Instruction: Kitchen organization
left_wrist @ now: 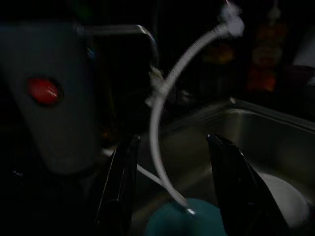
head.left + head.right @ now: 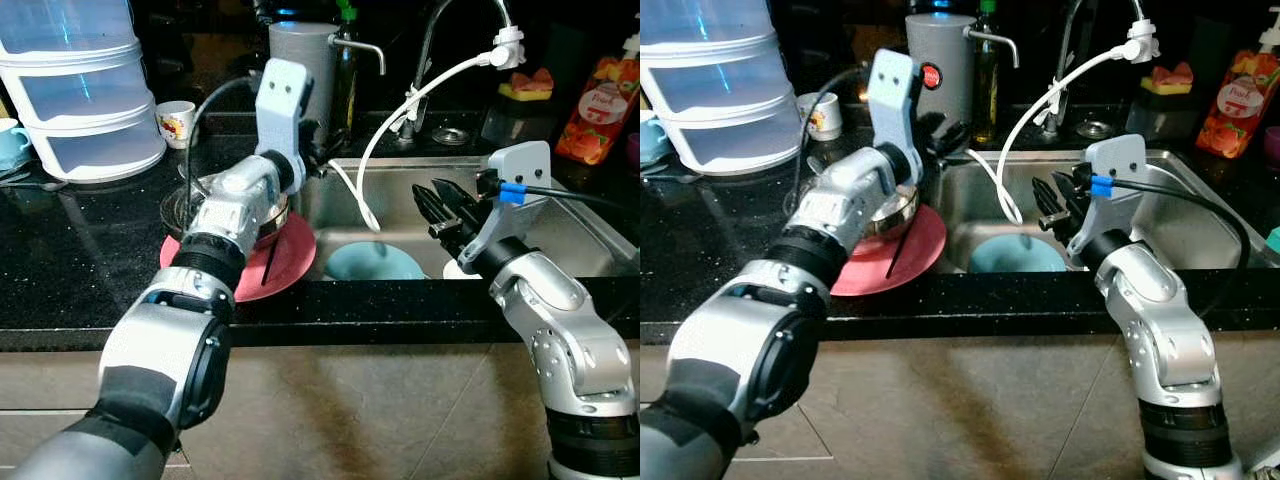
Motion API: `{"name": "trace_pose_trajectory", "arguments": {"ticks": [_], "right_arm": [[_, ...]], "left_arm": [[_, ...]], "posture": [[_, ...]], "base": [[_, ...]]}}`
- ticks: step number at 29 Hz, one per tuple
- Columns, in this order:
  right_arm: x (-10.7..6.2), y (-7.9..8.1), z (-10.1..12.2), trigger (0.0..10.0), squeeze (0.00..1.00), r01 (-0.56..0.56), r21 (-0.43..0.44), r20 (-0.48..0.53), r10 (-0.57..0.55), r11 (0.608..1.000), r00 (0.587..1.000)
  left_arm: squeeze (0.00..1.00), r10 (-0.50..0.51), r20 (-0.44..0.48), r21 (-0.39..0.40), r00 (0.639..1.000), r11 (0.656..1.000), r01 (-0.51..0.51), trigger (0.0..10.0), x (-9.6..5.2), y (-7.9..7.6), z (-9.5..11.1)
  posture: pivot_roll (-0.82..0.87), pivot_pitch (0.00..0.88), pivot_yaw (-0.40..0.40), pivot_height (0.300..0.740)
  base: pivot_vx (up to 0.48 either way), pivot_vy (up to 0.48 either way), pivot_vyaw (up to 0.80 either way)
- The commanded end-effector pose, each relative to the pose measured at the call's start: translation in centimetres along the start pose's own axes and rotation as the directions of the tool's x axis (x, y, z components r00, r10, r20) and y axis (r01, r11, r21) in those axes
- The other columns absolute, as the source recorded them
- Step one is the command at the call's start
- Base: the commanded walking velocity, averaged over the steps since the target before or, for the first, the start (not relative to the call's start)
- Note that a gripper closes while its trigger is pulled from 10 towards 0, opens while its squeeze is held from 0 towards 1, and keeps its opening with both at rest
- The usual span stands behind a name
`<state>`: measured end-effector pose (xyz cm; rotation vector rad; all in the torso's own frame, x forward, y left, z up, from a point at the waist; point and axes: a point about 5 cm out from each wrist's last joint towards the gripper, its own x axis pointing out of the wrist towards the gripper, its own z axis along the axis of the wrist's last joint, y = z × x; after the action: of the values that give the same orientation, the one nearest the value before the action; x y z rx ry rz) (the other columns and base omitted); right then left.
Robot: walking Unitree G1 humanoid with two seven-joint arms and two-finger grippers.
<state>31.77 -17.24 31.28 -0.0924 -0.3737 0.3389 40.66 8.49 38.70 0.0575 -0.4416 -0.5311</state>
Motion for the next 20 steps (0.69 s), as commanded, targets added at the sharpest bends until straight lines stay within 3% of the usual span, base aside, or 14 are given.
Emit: {"name": "trace_pose_trajectory", "arguments": {"ticks": [1, 5, 8, 10, 16, 20], "right_arm": [[0.1, -0.1, 0.1, 10.0, 0.00, -0.007, 0.017, 0.018, 0.007, 1.000, 1.000], [0.2, 0.0, 0.2, 10.0, 0.00, -0.011, 0.019, 0.022, 0.010, 1.000, 1.000], [0.2, 0.2, 0.3, 10.0, 0.00, -0.020, 0.021, 0.029, 0.019, 1.000, 0.999], [0.2, 0.3, 0.4, 10.0, 0.00, -0.026, 0.020, 0.033, 0.026, 0.999, 0.999], [0.2, 1.8, 1.3, 10.0, 0.00, -0.150, 0.014, 0.071, 0.148, 0.989, 0.986], [0.3, 2.4, 1.4, 10.0, 0.00, -0.193, 0.012, 0.074, 0.192, 0.981, 0.979]], "left_arm": [[0.00, 0.022, 0.034, 0.016, 0.999, 1.000, -0.022, 10.0, -0.3, 1.1, 1.8], [0.00, 0.098, 0.014, 0.044, 0.995, 0.994, -0.098, 10.0, -1.1, 2.9, 2.5], [0.00, 0.218, -0.072, 0.062, 0.973, 0.975, -0.214, 10.0, -2.3, 5.3, 2.5], [0.00, 0.239, -0.097, 0.061, 0.966, 0.970, -0.234, 10.0, -2.6, 5.7, 2.4], [0.00, 0.302, -0.227, 0.008, 0.926, 0.951, -0.309, 10.0, -4.8, 7.9, 0.9], [0.00, 0.286, -0.302, -0.095, 0.909, 0.940, -0.327, 10.0, -5.6, 8.3, 0.4]], "posture": [[0.04, 0.160, -0.018, 0.740], [0.04, 0.159, -0.019, 0.740], [0.05, 0.158, -0.021, 0.740], [0.05, 0.158, -0.021, 0.740], [0.06, 0.159, -0.027, 0.740], [0.06, 0.157, -0.027, 0.740]], "base": [[0.000, 0.000, 0.00], [0.000, 0.000, 0.00], [0.000, 0.000, 0.00], [0.000, 0.000, 0.00], [0.000, 0.000, 0.00], [0.000, 0.000, 0.00]]}}
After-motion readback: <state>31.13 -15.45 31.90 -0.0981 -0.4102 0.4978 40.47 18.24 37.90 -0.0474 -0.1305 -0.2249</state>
